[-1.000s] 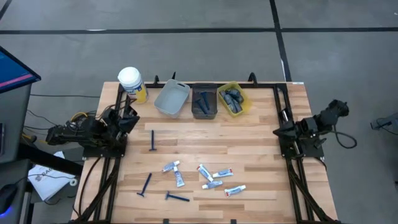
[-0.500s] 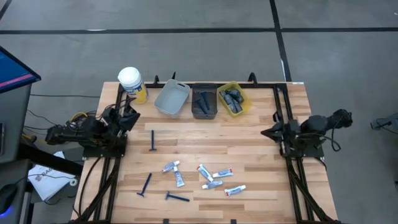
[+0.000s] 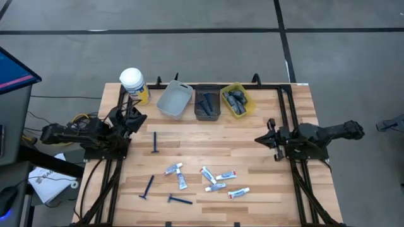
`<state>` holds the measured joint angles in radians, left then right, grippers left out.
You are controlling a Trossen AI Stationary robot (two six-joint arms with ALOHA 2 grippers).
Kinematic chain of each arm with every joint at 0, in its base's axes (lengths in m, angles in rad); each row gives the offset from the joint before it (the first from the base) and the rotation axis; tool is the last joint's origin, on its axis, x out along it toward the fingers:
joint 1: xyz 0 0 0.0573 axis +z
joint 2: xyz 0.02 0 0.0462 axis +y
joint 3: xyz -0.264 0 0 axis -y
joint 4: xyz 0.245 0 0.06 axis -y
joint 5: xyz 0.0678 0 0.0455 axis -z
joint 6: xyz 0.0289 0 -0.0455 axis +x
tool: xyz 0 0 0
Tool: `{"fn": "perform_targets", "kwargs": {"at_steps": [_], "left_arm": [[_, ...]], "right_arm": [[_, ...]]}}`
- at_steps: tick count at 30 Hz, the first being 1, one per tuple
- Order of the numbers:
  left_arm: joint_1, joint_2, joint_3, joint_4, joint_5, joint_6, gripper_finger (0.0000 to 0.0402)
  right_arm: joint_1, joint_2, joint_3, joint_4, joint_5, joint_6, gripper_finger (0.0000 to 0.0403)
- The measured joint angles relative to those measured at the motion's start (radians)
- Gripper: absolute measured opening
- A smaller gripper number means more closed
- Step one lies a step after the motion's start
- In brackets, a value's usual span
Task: Pick & Place Travel size toiletries
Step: Put the razor into the black bin
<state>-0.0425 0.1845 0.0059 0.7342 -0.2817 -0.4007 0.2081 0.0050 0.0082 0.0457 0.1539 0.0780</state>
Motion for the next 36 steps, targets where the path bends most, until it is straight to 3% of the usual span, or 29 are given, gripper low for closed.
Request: {"fn": "perform_targets", "kwargs": {"at_steps": [8, 12, 20, 23, 32, 36], "left_arm": [[0.000, 0.066, 0.000, 0.105, -0.021, 0.001, 0.0010], [0.000, 0.082, 0.014, 0.130, -0.049, -0.069, 0.0009], [0.000, 0.215, 0.183, 0.087, -0.019, -0.103, 0.0001], [0.000, 0.288, 0.317, -0.060, -0.017, -0.067, 0.0001], [-0.002, 0.541, 0.906, -0.895, -0.017, 0.087, 0.0001], [-0.002, 0.634, 1.072, -1.161, -0.029, 0.095, 0.0001]], "right_arm": [[-0.108, 0.012, 0.000, -0.021, -0.090, 0.013, 0.0000], [-0.139, 0.013, 0.000, -0.032, -0.146, 0.018, 0.0000], [-0.179, 0.022, -0.001, -0.033, -0.155, 0.020, 0.0000], [-0.201, 0.022, -0.001, -0.033, -0.155, 0.020, 0.0000], [-0.225, 0.021, -0.001, -0.033, -0.155, 0.020, 0.0000], [-0.225, 0.021, -0.002, -0.033, -0.155, 0.020, 0.0000]]}}
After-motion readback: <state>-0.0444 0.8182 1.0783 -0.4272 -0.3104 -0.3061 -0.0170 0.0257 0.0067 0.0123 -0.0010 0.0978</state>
